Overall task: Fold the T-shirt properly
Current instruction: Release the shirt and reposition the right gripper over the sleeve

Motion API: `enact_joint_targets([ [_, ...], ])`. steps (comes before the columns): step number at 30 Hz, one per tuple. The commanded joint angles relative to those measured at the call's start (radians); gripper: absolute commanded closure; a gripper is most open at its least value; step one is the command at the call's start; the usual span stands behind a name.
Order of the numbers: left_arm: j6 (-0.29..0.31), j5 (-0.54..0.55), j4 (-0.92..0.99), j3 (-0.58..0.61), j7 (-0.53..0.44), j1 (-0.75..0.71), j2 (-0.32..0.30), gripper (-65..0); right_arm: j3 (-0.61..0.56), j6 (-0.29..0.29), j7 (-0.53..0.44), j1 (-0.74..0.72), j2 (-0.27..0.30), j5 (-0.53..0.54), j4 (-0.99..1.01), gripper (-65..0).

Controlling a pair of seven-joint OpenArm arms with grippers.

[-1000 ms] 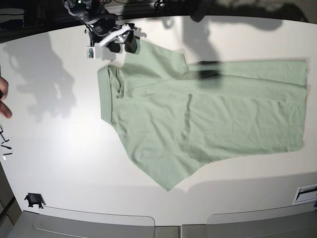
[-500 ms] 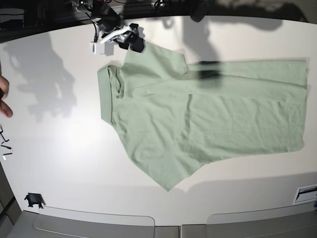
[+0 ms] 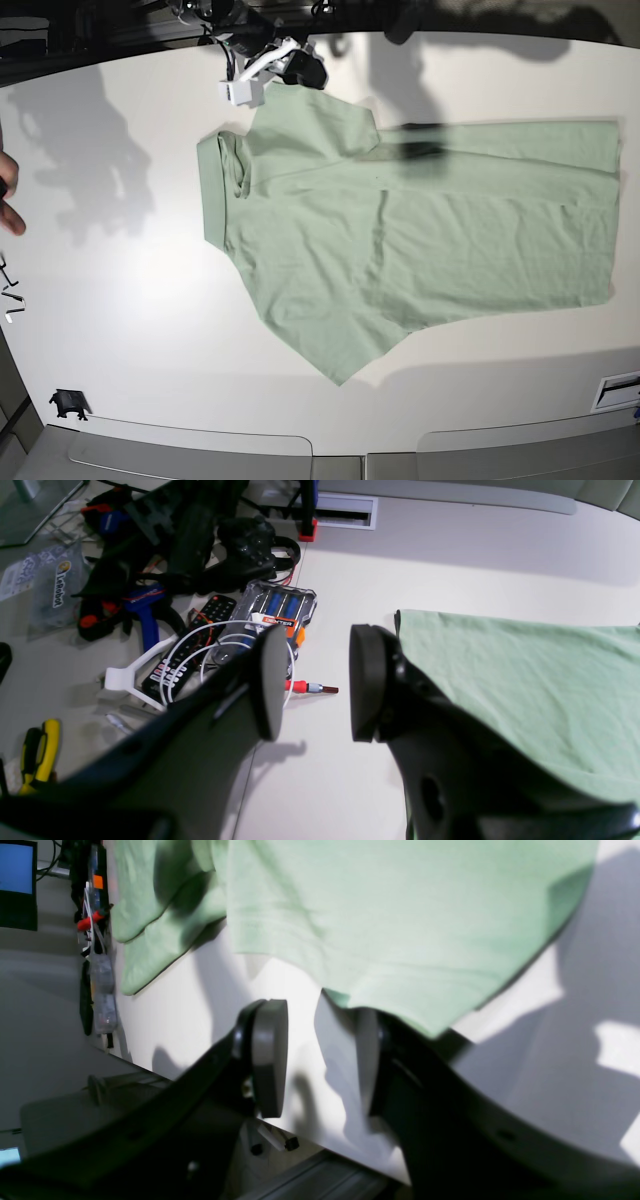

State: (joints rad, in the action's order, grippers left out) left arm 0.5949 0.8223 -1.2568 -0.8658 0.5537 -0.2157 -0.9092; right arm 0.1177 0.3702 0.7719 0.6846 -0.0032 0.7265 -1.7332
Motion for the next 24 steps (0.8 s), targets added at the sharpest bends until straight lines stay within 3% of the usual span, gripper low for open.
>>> enact_joint_targets([
  [1, 0.0, 0.019, -0.014, -0.011, -0.023, 0.008, -0.036, -19.4, 0.001, -0.006, 0.002, 0.008, 0.0, -0.008, -0.008, -21.5],
  [16, 0.0, 0.019, -0.014, -0.011, -0.024, 0.008, -0.036, -19.4, 0.011, -0.006, 0.01, 0.009, 0.001, -0.009, -0.01, -21.5],
  [24, 0.0, 0.019, -0.014, -0.011, -0.024, 0.008, -0.036, -19.4, 0.152, -0.006, 0.011, 0.008, 0.001, 0.025, -0.01, -21.5],
])
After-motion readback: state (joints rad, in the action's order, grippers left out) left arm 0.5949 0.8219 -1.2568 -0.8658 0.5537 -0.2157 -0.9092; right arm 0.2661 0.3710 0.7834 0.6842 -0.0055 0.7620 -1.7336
